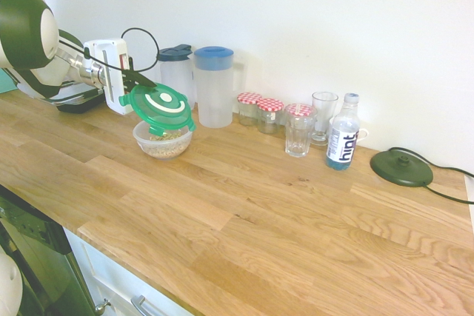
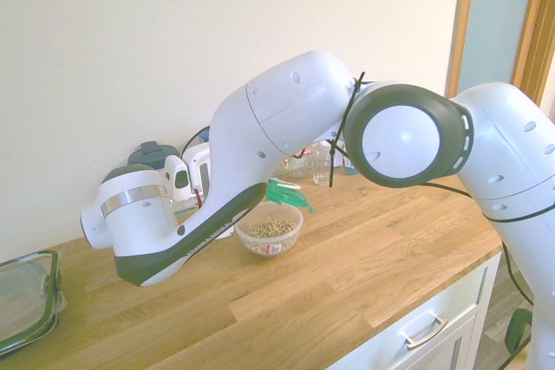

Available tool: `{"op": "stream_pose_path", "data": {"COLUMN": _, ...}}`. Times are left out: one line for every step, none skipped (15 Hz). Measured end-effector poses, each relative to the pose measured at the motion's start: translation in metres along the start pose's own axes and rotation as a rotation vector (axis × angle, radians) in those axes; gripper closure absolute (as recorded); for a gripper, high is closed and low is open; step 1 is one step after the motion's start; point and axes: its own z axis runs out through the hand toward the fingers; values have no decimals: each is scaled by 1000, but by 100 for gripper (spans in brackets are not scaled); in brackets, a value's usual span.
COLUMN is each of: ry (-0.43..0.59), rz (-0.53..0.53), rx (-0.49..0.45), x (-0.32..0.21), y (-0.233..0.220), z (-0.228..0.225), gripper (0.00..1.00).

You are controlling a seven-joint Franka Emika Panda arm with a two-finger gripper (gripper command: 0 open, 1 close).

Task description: Cover the lid of food container

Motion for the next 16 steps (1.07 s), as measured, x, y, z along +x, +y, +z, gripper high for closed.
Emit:
{"op": "stream_pose_path", "data": {"ry": 1, "rz": -3, "rx": -2, "x": -2, "y": -2, "z": 0, "gripper": 100}}
{"op": "stream_pose_path", "data": {"ry": 1, "rz": -6, "rx": -3, "x": -3, "y": -5, "z": 0, "gripper": 100}}
{"op": "stream_pose_path", "data": {"ry": 2, "rz": -9, "rx": -5, "x": -5, "y": -8, "z": 0, "gripper": 100}}
{"op": "stream_pose_path", "data": {"ry": 3, "rz": -13, "rx": -6, "x": -7, "y": -10, "z": 0, "gripper": 100}}
{"op": "stream_pose_path", "data": {"ry": 3, "rz": -16, "rx": -4, "x": -9, "y": -13, "z": -2, "gripper": 0}}
{"op": "stream_pose_path", "data": {"ry": 4, "rz": -19, "rx": -1, "x": -11, "y": -15, "z": -4, "gripper": 0}}
{"op": "stream_pose_path", "data": {"ry": 7, "rz": -22, "rx": 3, "x": -14, "y": -17, "z": -6, "gripper": 0}}
{"op": "stream_pose_path", "data": {"ry": 8, "rz": -24, "rx": 6, "x": -16, "y": -18, "z": -8, "gripper": 0}}
{"op": "stream_pose_path", "data": {"ry": 10, "rz": -25, "rx": 8, "x": -17, "y": -18, "z": -10, "gripper": 0}}
{"op": "stream_pose_path", "data": {"ry": 12, "rz": -25, "rx": 11, "x": -18, "y": -18, "z": -12, "gripper": 0}}
{"op": "stream_pose_path", "data": {"ry": 14, "rz": -26, "rx": 12, "x": -18, "y": -17, "z": -13, "gripper": 0}}
{"op": "stream_pose_path", "data": {"ry": 15, "rz": -26, "rx": 14, "x": -19, "y": -17, "z": -14, "gripper": 0}}
{"op": "stream_pose_path", "data": {"ry": 16, "rz": -26, "rx": 15, "x": -19, "y": -16, "z": -15, "gripper": 0}}
{"op": "stream_pose_path", "data": {"ry": 15, "rz": -29, "rx": 21, "x": -20, "y": -16, "z": -16, "gripper": 0}}
{"op": "stream_pose_path", "data": {"ry": 15, "rz": -34, "rx": 35, "x": -21, "y": -17, "z": -18, "gripper": 0}}
{"op": "stream_pose_path", "data": {"ry": 13, "rz": -42, "rx": 51, "x": -22, "y": -18, "z": -21, "gripper": 0}}
